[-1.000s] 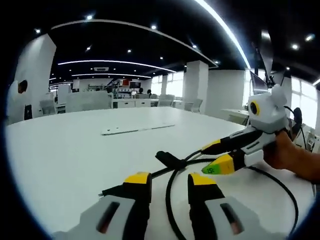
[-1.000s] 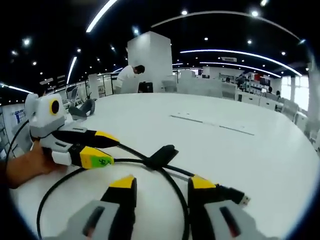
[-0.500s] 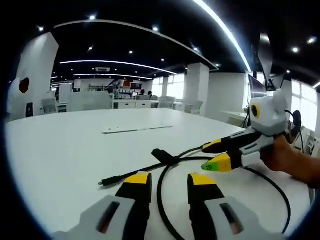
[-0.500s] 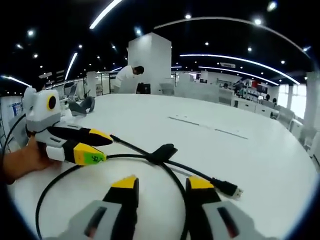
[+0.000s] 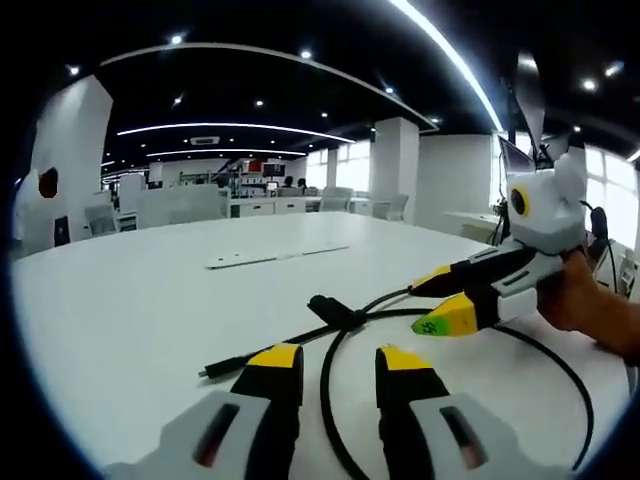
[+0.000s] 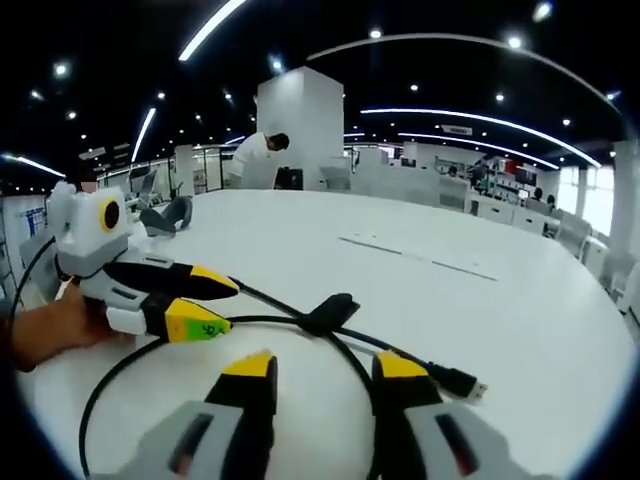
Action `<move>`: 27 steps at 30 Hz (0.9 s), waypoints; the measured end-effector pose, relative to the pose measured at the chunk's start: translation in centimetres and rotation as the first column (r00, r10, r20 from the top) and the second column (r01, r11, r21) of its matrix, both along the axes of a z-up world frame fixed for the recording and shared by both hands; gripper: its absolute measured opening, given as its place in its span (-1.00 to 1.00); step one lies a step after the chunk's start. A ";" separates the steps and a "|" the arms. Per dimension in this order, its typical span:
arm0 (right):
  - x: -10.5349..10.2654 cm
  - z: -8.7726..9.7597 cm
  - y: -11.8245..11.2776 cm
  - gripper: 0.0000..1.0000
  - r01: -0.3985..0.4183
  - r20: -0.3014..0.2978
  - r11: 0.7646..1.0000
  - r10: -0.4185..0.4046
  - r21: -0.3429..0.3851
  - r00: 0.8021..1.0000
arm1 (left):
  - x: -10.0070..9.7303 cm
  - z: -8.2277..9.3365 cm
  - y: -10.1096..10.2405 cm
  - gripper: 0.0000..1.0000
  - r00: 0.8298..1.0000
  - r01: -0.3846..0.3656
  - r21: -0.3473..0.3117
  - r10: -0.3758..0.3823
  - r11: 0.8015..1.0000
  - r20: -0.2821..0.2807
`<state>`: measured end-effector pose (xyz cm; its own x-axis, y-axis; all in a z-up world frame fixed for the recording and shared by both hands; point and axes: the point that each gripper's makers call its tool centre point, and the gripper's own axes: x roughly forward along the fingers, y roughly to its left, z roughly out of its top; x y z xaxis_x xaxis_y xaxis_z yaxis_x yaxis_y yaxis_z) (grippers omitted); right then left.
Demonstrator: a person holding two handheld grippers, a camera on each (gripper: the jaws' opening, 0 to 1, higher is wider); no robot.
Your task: Find the charging cable on the desk, coil it up and secure with Velcro.
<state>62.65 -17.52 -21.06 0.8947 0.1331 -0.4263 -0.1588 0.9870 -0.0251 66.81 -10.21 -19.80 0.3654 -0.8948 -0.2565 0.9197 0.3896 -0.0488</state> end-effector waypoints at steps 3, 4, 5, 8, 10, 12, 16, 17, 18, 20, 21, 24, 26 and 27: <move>0.0 -0.2 0.1 -0.23 0.002 -0.009 1.000 -0.002 -0.009 1.000 | -0.1 -0.1 0.0 -0.42 1.000 0.001 0.006 -0.001 1.000 0.000; -0.1 -0.2 0.2 -0.23 0.002 -0.009 1.000 -0.002 -0.010 1.000 | -0.2 -0.1 0.2 -0.41 1.000 -0.003 0.010 0.003 1.000 -0.001; -0.2 -0.1 0.3 -0.23 0.001 -0.009 1.000 -0.001 -0.010 1.000 | -0.3 -0.1 0.3 -0.41 1.000 -0.006 0.012 0.006 1.000 0.000; -0.8 0.2 0.3 -0.23 0.015 -0.001 1.000 -0.015 -0.024 1.000 | -0.5 -0.1 0.9 -0.42 1.000 -0.023 0.017 0.023 1.000 0.012; -1.0 0.3 0.0 -0.24 0.029 0.003 0.997 -0.028 -0.073 1.000 | -0.5 0.3 1.4 -0.42 0.999 -0.031 0.017 0.030 0.999 0.018; -1.0 0.6 0.0 -0.25 0.029 0.004 0.997 -0.029 -0.073 1.000 | -0.1 0.8 1.8 -0.42 0.998 -0.050 0.021 0.050 0.999 0.029; -1.4 2.0 0.4 -0.31 0.017 0.020 0.999 -0.017 -0.036 1.000 | 0.0 1.7 2.5 -0.42 0.997 -0.078 0.016 0.077 0.997 0.030; -1.5 2.4 0.5 -0.32 0.013 0.026 0.999 -0.013 -0.032 1.000 | -0.2 1.6 2.8 -0.41 0.997 -0.072 0.034 0.071 0.997 0.031; -1.7 2.7 0.6 -0.31 0.010 0.029 1.000 -0.009 -0.029 1.000 | -0.4 1.6 2.9 -0.40 0.997 -0.071 0.042 0.070 0.997 0.025; -2.8 3.4 1.4 -0.29 -0.019 0.018 1.000 0.019 -0.008 1.000 | -1.7 2.2 3.0 -0.39 0.999 -0.041 0.014 0.041 0.999 -0.009; -3.4 3.5 1.7 -0.28 -0.021 0.019 1.000 0.022 -0.008 1.000 | -2.2 2.4 3.2 -0.39 0.999 -0.034 0.015 0.034 0.999 -0.014; -5.1 4.0 2.2 -0.28 -0.022 0.029 0.999 0.023 -0.026 0.999 | -3.8 3.3 3.8 -0.39 0.999 -0.026 -0.003 0.026 1.000 -0.039; -5.9 4.3 2.2 -0.28 -0.010 0.043 0.999 0.012 -0.032 0.999 | -5.0 3.9 4.5 -0.39 0.999 -0.020 -0.019 0.019 1.000 -0.047; -6.4 4.6 2.3 -0.28 -0.002 0.057 0.999 0.004 -0.035 0.998 | -5.3 4.0 4.8 -0.39 0.999 -0.018 -0.027 0.017 0.999 -0.050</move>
